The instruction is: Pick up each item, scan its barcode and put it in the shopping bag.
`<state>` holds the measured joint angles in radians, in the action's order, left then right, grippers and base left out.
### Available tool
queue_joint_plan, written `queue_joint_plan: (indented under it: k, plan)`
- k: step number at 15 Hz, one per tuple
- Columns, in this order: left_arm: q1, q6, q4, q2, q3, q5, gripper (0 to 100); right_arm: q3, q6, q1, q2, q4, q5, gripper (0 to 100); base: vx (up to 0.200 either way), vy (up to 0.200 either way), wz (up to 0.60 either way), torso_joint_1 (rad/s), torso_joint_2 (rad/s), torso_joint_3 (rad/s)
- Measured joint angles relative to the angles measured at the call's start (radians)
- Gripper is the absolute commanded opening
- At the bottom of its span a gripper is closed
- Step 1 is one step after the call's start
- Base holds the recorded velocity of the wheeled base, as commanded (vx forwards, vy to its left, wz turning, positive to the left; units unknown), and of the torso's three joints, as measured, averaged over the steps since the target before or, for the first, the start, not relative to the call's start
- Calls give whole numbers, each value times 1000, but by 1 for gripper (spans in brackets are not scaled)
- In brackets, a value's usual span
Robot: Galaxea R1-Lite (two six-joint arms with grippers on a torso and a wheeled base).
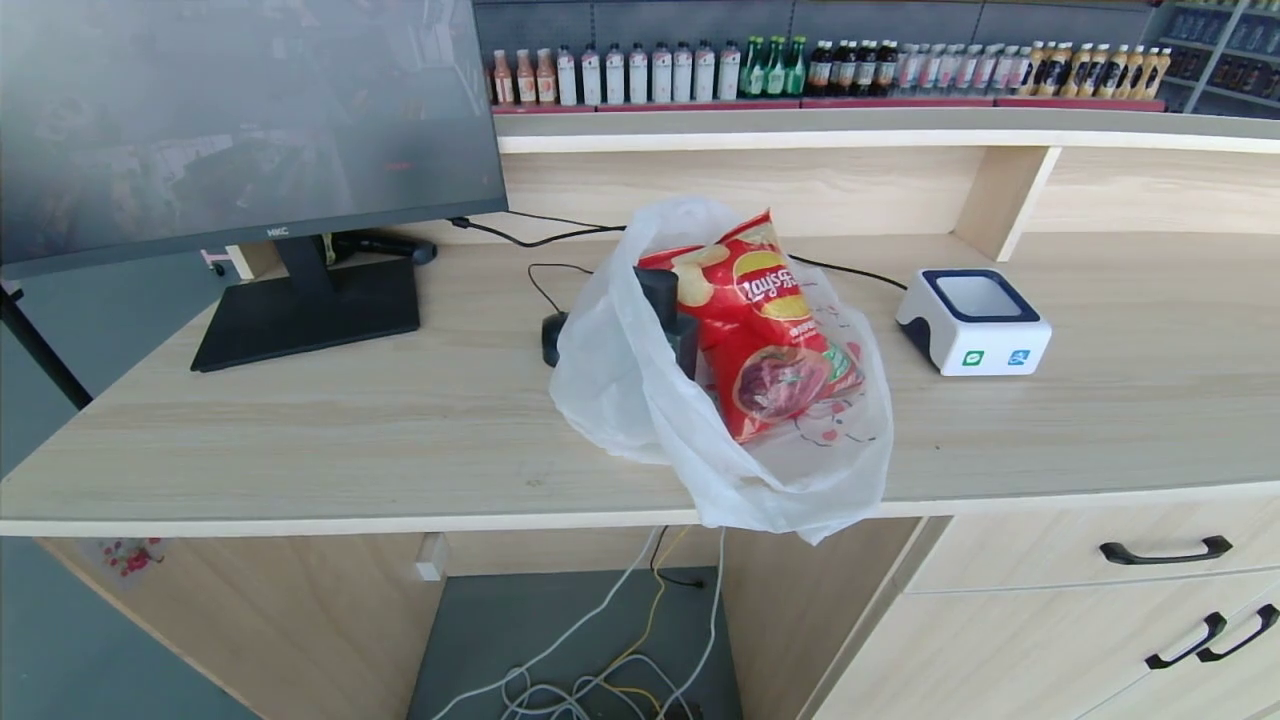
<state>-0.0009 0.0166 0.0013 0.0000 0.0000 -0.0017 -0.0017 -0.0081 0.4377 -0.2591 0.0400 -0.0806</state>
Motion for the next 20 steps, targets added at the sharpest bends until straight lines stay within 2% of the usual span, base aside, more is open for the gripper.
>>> queue_joint_plan:
  k: [2,3,7,9,13,14,15,20]
  plan:
    - [0,0,0,0,0,0,100,-4,-10,-28,76,-30,0,100,0,0,0,0,0,0]
    - [0,-1,-1,0,0,0,100,-4,-13,-69,99,-32,1,100,0,0,0,0,0,0]
    - [1,-3,-1,0,0,0,100,-2,-18,-359,147,-34,7,100,0,0,0,0,0,0]
    - [1,-3,-1,0,0,0,100,-1,11,-433,185,-34,4,100,0,0,0,0,0,0]
    - [1,-12,-1,0,0,0,100,-1,2,-450,226,-36,4,100,0,0,0,0,0,0]
    - [0,-13,-1,0,0,0,100,-1,-1,-448,232,-36,5,100,-200,0,0,2,7,2]
    - [0,-13,-1,0,0,0,100,-1,-9,-442,242,-36,7,100,-200,0,0,17,7,-2]
    - [0,-8,-1,0,0,0,100,-1,-3,-433,260,-36,9,100,0,0,0,0,0,0]
